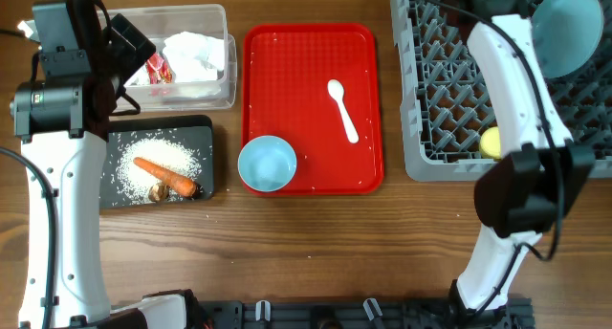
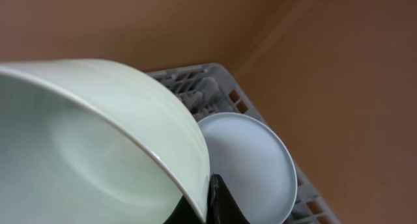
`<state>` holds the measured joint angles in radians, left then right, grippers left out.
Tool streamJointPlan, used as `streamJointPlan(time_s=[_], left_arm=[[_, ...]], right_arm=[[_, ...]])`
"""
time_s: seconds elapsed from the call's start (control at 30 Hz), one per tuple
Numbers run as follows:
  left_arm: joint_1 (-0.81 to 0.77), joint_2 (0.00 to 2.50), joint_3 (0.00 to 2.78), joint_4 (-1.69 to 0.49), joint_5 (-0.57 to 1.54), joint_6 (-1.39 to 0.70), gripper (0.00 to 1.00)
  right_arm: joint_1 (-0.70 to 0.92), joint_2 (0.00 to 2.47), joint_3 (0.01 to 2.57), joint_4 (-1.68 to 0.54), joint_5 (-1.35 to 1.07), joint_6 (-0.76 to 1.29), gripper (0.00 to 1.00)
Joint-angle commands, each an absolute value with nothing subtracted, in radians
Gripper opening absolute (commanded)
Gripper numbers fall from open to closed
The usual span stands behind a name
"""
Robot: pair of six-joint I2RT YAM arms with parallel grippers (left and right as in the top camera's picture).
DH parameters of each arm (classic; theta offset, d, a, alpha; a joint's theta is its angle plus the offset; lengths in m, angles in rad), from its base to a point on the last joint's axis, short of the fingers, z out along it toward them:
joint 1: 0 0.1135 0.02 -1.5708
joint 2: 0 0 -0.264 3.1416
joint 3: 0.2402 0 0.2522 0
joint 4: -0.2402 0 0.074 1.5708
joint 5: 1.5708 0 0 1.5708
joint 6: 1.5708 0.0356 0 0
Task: Sort waste into correct bins and load items into the dishwasher rack
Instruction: 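Stand the light-blue plate upright in the rack's back right slots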
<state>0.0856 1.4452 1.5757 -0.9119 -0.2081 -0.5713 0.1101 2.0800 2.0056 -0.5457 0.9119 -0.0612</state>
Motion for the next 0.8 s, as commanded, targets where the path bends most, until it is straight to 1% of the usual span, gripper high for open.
streamJointPlan(time_s=[0.0, 0.1, 0.2, 0.27, 0.43, 0.77], left_arm=[[0.09, 1.43, 1.577, -0.91, -0.206, -0.584, 1.0], [0.09, 1.43, 1.577, -0.91, -0.206, -0.584, 1.0], [0.09, 1.43, 1.577, -0.91, -0.206, -0.584, 1.0], [0.09, 1.43, 1.577, -0.911, -0.206, -0.584, 1.0], [0.09, 1.43, 1.577, -0.91, -0.206, -0.584, 1.0], [0.09, 1.43, 1.577, -0.911, -0.206, -0.584, 1.0]], right_arm=[[0.109, 2.164, 2.003, -0.469, 1.011, -0.269, 0.04], [0.109, 2.223, 2.003, -0.403, 1.031, -0.372, 0.04], [0.109, 2.281, 2.003, -0.358, 1.14, -0.441, 0.04], [0.106, 2.315, 2.003, -0.302, 1.171, -0.475, 0.04], [0.103, 2.342, 2.003, -0.263, 1.171, -0.469, 0.04], [0.105, 2.399, 2.002, -0.274, 1.209, -0.467, 0.06]])
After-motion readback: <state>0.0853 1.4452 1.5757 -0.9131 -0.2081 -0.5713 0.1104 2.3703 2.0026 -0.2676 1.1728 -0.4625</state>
